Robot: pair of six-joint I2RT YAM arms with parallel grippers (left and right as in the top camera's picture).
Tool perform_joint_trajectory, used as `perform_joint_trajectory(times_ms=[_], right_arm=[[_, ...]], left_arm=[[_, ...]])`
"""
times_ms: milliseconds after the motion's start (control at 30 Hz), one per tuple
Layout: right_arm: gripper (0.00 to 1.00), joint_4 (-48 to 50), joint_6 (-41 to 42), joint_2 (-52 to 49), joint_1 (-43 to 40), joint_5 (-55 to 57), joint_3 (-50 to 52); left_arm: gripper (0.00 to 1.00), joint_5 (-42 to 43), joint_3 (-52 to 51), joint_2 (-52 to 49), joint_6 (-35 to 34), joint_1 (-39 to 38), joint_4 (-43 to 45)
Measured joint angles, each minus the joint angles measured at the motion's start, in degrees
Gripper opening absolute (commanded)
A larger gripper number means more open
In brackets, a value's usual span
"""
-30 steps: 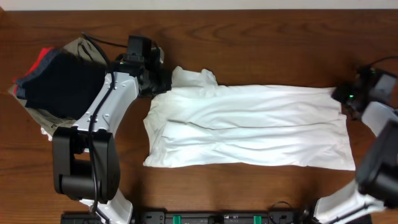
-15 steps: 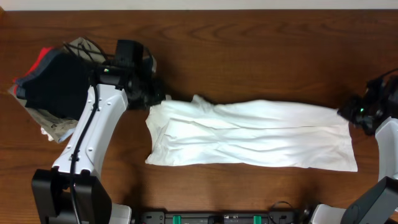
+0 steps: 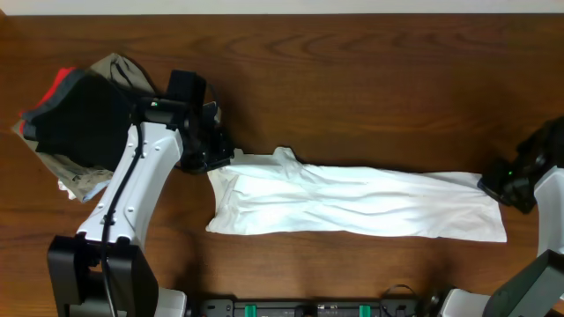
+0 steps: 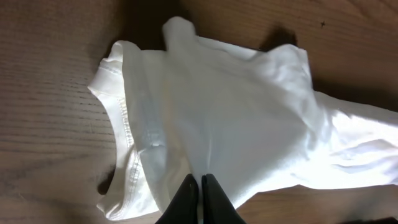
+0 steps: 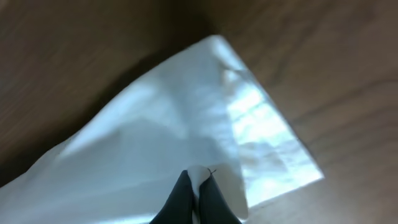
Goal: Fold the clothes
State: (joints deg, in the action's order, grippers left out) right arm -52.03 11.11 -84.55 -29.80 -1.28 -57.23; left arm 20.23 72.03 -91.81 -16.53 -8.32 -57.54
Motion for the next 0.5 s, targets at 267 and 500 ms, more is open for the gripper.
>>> perform_joint_trajectory(times_ms=[267, 500], right_arm=[[0.01, -0.1, 2.6, 0.0, -5.3, 2.5, 0.0], [0.01, -0.6, 3.4, 0.0, -5.3, 3.1, 0.0]], left_arm=[[0.06, 0.2, 0.0, 0.0, 0.0, 0.0, -2.4], [0.06, 0.4, 0.0, 0.0, 0.0, 0.0, -7.3]])
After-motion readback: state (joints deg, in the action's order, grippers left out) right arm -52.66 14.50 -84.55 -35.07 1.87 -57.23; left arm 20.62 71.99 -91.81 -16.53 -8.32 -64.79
